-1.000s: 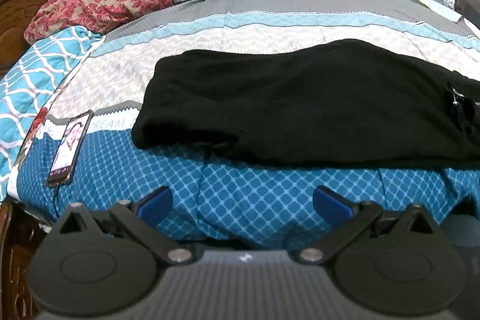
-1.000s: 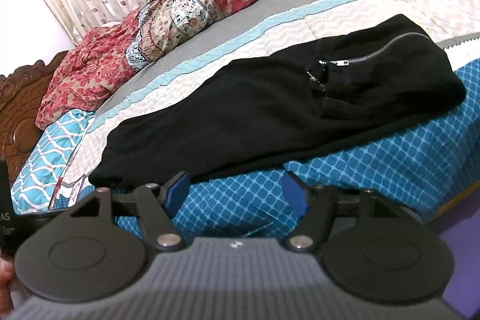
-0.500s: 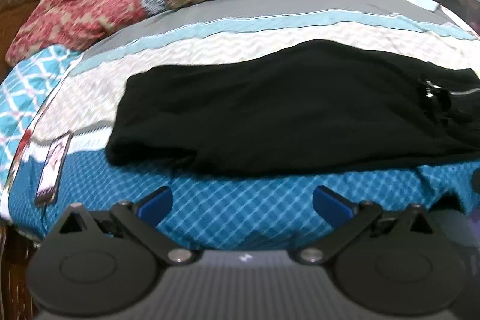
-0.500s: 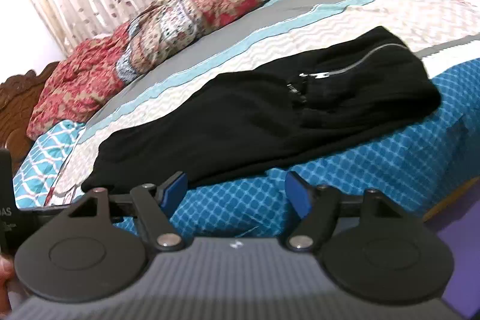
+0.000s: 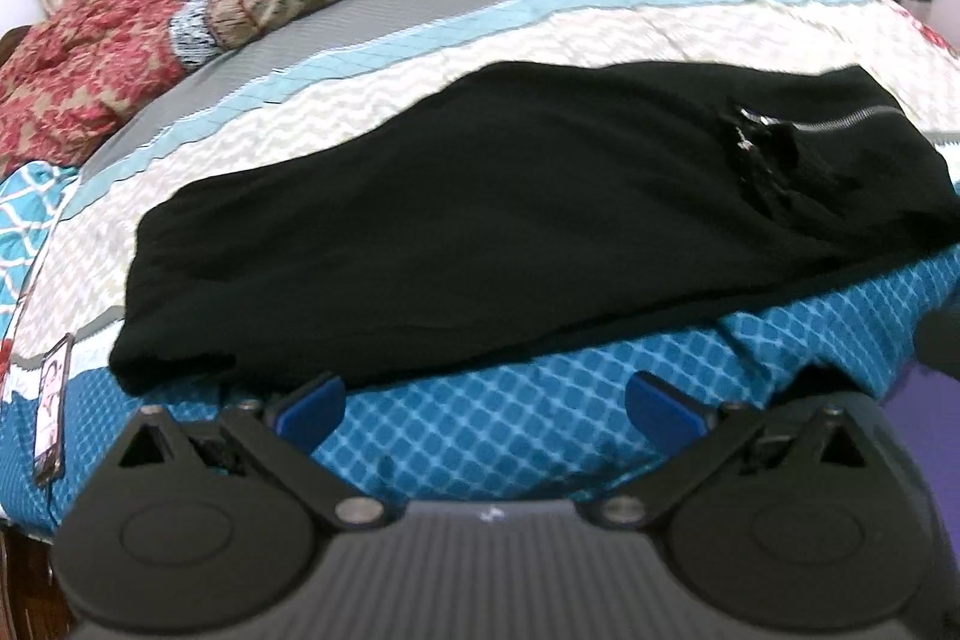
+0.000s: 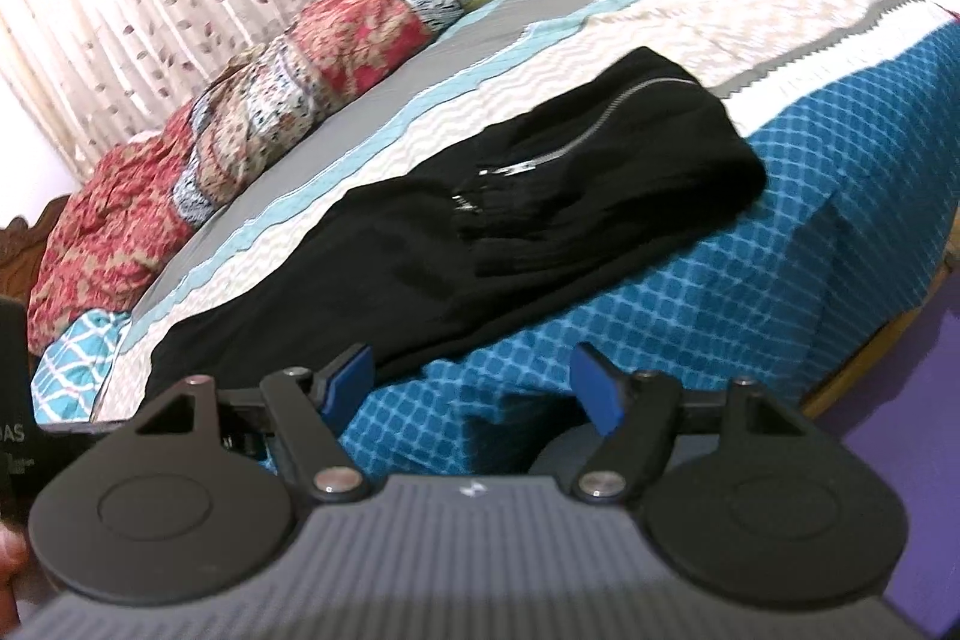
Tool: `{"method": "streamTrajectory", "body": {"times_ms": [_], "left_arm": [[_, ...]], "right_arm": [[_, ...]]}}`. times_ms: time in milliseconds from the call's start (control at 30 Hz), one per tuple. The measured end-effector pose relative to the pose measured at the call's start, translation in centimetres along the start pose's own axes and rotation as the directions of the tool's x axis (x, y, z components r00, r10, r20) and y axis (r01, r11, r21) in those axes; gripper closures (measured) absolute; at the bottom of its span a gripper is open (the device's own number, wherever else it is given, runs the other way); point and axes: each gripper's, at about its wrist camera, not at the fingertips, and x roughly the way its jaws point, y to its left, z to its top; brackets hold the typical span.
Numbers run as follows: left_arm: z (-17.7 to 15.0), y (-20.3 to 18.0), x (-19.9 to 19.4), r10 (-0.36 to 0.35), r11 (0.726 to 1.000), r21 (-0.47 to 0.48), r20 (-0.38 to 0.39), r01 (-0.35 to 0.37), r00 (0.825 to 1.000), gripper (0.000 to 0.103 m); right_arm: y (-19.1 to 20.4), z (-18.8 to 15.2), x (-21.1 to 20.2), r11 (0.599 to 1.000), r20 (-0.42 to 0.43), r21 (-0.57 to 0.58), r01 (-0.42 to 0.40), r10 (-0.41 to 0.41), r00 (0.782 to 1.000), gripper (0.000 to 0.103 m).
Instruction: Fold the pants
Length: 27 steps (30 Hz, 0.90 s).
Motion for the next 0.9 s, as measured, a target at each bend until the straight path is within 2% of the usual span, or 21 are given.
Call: {"method": "streamTrajectory", "body": {"times_ms": [233,500,900], "left_arm": [[-0.2,-1.4,1.0,-0.059,0.998,0.016,-0.086,0.061,0.995,0.0],[-1.2,-2.3,1.9,-0.152,0.987,0.013,-0.197,0.158,0.969,0.0],[-1.9,-3.8,2.1,-0.204,0.97,0.08,-0.248,0.23,0.947,0.0]], "right_arm": [[-2.2,0.5,0.2,0.999,-0.015,0.044,0.005,-0.004,1.0,0.029],[-2.6,0.4,0.4,0.999,-0.03,0.052,0.003,-0.002,1.0,0.029],[-3.0,0.2,0.5,0.997,-0.028,0.072,0.017,-0.015,0.999,0.029]]}}
